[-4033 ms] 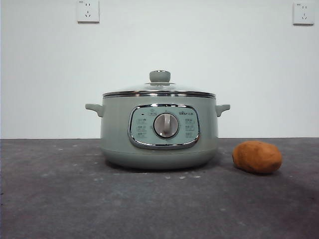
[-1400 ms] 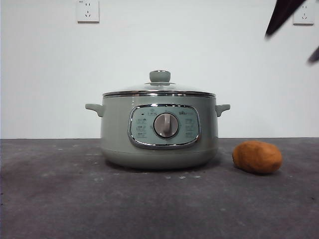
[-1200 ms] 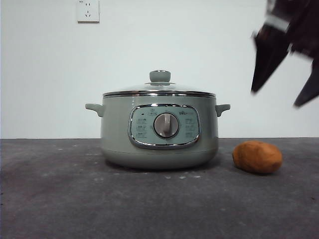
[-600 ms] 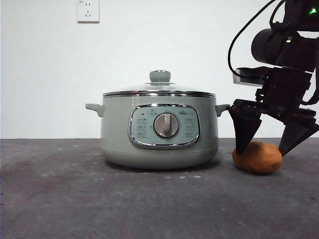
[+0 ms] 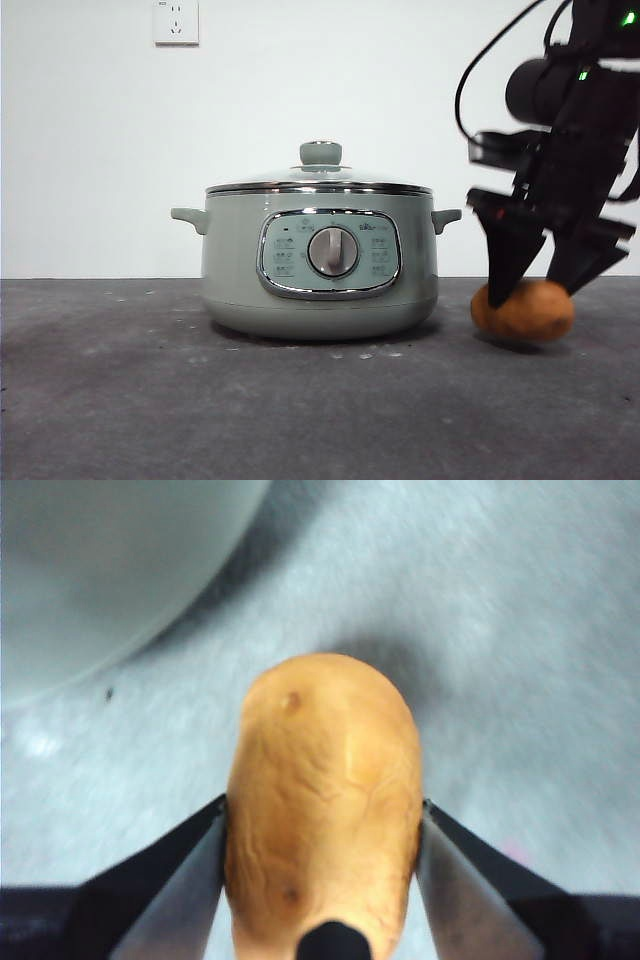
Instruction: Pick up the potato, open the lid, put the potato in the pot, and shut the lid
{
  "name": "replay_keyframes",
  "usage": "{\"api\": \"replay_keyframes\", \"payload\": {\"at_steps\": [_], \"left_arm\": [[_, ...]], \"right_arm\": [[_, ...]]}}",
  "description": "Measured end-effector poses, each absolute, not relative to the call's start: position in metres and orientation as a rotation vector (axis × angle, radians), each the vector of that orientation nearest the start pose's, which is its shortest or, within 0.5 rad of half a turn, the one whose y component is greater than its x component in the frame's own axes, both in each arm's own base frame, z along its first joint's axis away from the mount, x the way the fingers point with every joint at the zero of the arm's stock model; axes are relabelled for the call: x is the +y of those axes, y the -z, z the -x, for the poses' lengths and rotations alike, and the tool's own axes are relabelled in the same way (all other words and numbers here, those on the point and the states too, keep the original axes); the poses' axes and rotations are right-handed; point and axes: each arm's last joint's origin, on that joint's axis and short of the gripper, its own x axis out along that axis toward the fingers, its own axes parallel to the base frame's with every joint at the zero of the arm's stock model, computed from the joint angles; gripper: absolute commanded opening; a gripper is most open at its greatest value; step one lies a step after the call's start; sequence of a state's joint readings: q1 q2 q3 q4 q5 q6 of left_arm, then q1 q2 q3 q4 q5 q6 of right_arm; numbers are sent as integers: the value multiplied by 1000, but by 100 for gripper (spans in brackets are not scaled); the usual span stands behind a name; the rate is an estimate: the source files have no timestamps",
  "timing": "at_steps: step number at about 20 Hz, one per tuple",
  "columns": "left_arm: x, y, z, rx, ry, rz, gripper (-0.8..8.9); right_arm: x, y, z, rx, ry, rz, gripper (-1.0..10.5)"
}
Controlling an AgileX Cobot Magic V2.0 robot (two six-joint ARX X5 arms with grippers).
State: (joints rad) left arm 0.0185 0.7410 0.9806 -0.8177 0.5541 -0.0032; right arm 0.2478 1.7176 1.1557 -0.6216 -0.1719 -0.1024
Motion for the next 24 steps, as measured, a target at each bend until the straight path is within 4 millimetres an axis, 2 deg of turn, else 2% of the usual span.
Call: {"api": "replay_keyframes", "payload": {"at_steps": [2, 5, 8, 11, 14, 17, 22, 24], "left_arm": [[-16, -349, -133, 535, 549, 157, 628], [-23, -352, -147, 497, 609, 142, 625], [-35, -353, -167, 481, 667, 128, 624], [-55, -361, -193, 486, 696, 91, 624], [-86, -374, -225, 486, 717, 31, 625], [-116, -379, -261, 470, 734, -37, 624], [-164, -365, -322, 466, 721, -112, 624], [-178, -355, -339, 482, 730, -123, 625]], "right_arm": [[84, -223, -312, 1101, -426, 135, -13], [77, -273, -285, 954, -428, 129, -12], [67, -318, -245, 814, -426, 117, -12], [57, -349, -206, 712, -427, 113, -12], [48, -365, -171, 669, -426, 107, -12], [42, -371, -147, 656, -432, 103, -12], [36, -374, -119, 664, -447, 89, -12], [34, -375, -113, 658, -444, 81, -12]]}}
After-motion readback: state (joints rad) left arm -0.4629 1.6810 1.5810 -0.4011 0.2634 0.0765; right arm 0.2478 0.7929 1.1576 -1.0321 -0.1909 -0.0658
